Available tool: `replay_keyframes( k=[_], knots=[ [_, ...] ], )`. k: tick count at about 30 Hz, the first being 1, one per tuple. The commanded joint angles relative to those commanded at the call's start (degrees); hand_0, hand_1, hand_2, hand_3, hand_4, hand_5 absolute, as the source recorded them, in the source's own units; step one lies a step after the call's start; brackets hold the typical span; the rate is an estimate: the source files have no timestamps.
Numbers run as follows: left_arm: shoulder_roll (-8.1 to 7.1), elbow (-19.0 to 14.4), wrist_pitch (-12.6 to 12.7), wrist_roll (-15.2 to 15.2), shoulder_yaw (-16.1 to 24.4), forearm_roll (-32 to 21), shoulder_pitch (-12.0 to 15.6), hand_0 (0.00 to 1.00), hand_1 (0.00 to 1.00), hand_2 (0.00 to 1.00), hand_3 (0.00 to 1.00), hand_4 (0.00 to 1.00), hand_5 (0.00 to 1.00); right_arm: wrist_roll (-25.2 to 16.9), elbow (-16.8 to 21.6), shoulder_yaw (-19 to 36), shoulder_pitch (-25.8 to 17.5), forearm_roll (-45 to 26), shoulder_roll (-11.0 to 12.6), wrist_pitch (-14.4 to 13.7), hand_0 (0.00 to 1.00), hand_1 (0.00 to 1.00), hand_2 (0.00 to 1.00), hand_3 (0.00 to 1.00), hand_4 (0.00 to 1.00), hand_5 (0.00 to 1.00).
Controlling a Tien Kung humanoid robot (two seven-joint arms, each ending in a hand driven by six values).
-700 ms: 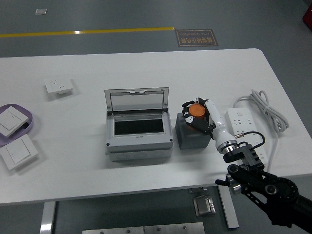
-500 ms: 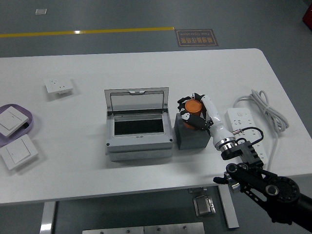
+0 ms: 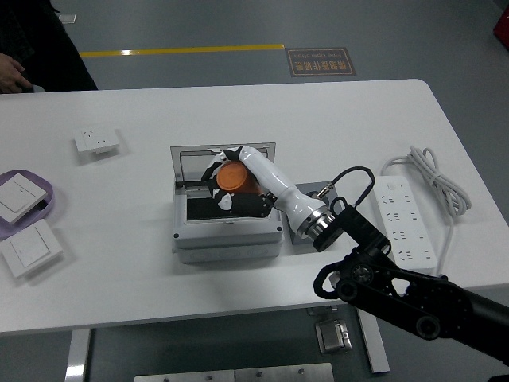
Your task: Pick up the cylinder from the cube,place it in the box,flap close box
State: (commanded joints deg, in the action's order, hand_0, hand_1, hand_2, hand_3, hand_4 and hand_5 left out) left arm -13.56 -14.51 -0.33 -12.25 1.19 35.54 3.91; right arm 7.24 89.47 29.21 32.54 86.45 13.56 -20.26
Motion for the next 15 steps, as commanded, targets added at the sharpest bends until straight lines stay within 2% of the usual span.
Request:
replay_keyframes(
  k=[6,8,10,11,15],
  knots=[
    [-0.16,-0.1,0.0,0.1,-1.1,-0.7,-0.4,0.655,0.640,0.581,0.637,0.707,0.299,12.7,-3.5,-4.9,5.2,13.8,-3.8,5.7,0.376,0.351,0.375,0.293,0.002,0.002],
    [-0.17,0.0,0.0,0.0,-1.1,-0.7,-0.5,0.655,0.640,0.581,0.637,0.707,0.299,16.5,-4.6,-6.1,6.4,18.2,-4.6,6.9,0.376,0.351,0.375,0.293,0.002,0.002],
    [-0.18,0.0,-0.1,-0.1,-0.9,-0.5,-0.5,0.655,0.640,0.581,0.637,0.707,0.299,19.6,-5.4,-7.0,7.2,22.0,-5.2,7.5,0.376,0.351,0.375,0.293,0.002,0.002],
    [-0.20,0.0,-0.1,-0.2,-0.8,-0.4,-0.6,0.655,0.640,0.581,0.638,0.707,0.299,21.2,-5.8,-7.5,7.7,23.9,-5.5,7.8,0.373,0.384,0.411,0.327,0.002,0.002],
    [-0.29,-0.1,-0.2,-0.3,-0.6,-0.2,-0.7,0.655,0.640,0.581,0.638,0.707,0.299,26.5,-6.9,-8.5,8.6,29.9,-6.2,8.1,0.373,0.384,0.411,0.327,0.002,0.002]
  ],
)
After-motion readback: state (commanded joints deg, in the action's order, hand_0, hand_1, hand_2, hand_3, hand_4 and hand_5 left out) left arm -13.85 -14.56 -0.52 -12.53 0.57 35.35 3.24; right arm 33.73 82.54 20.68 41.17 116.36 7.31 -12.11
